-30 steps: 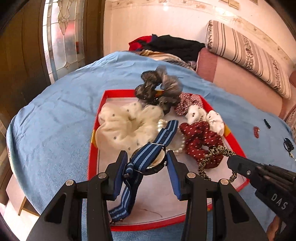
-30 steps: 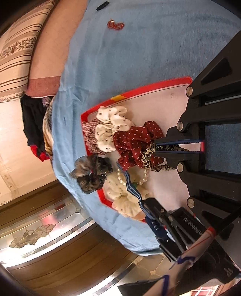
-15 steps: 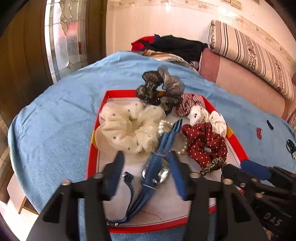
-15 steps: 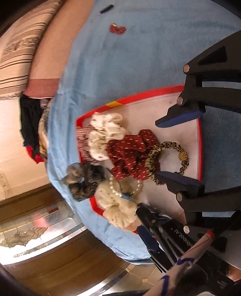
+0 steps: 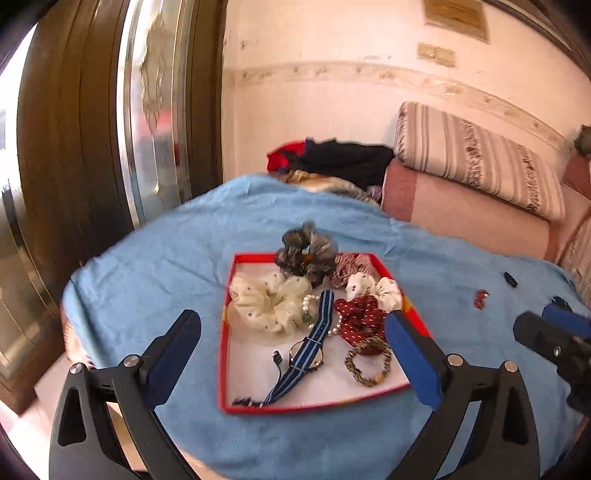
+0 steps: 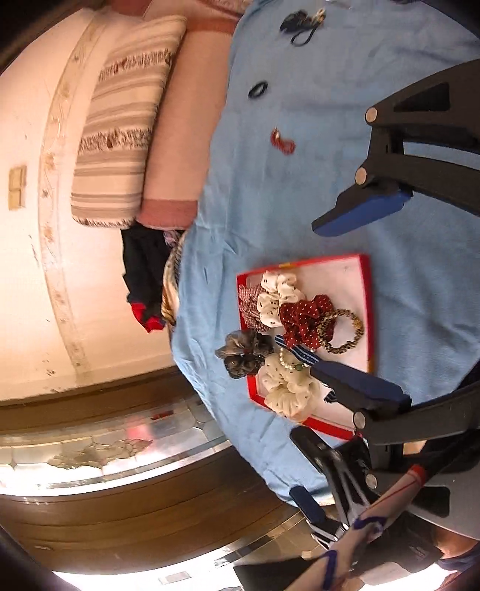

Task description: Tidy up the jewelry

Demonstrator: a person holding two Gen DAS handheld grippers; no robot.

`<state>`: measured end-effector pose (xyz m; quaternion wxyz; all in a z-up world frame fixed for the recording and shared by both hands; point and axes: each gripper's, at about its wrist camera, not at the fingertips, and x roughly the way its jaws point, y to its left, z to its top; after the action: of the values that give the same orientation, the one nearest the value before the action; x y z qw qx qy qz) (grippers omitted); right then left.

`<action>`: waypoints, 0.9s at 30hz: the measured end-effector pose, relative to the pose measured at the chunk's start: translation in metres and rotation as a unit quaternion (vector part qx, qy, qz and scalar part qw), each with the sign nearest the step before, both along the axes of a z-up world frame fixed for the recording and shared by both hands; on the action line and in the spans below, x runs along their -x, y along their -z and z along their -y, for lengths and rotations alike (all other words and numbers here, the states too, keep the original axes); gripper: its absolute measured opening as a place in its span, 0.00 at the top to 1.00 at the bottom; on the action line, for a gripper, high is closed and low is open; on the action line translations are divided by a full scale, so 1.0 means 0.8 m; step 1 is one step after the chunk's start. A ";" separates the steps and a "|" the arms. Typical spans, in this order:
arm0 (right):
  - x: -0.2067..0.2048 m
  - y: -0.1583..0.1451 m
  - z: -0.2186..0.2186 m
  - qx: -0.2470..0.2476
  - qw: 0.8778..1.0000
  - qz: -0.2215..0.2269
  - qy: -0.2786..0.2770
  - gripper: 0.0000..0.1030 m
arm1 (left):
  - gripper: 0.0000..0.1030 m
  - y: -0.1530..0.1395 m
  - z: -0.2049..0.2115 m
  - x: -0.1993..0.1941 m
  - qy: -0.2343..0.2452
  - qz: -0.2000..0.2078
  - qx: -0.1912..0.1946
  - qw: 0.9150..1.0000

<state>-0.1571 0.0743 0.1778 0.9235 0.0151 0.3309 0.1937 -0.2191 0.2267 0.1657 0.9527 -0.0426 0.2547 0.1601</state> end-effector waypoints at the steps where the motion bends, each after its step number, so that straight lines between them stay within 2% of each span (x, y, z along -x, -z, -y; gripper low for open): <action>1: 0.011 -0.006 0.006 -0.004 1.000 0.003 0.001 0.21 | 0.00 -0.010 0.007 0.013 -0.007 0.004 -0.016 1.000; 5: 0.054 -0.019 0.020 -0.006 1.000 0.005 0.007 0.13 | 0.00 -0.047 0.025 0.054 -0.020 -0.001 -0.042 0.999; 8: 0.081 -0.022 0.025 -0.004 1.000 0.000 0.013 0.12 | 0.00 -0.059 0.034 0.083 -0.010 -0.007 -0.048 0.999; 13: 0.115 -0.037 0.022 0.005 1.000 0.024 -0.001 0.12 | 0.00 -0.057 0.032 0.118 -0.035 -0.022 -0.030 0.999; 16: 0.129 -0.042 0.014 0.006 0.999 0.040 -0.010 0.11 | 0.00 -0.054 0.030 0.126 -0.047 -0.034 -0.047 0.997; 21: 0.139 -0.042 -0.003 0.020 0.998 0.050 -0.028 0.11 | 0.00 -0.055 0.027 0.136 -0.062 -0.027 -0.060 0.996; 27: 0.138 -0.039 -0.008 0.026 0.998 0.049 -0.033 0.11 | 0.00 -0.054 0.023 0.133 -0.057 -0.030 -0.047 0.997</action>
<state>-0.2678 0.0808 0.2086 0.9318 -0.0297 0.2905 0.2156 -0.3258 0.2084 0.2088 0.9349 -0.0071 0.2725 0.2275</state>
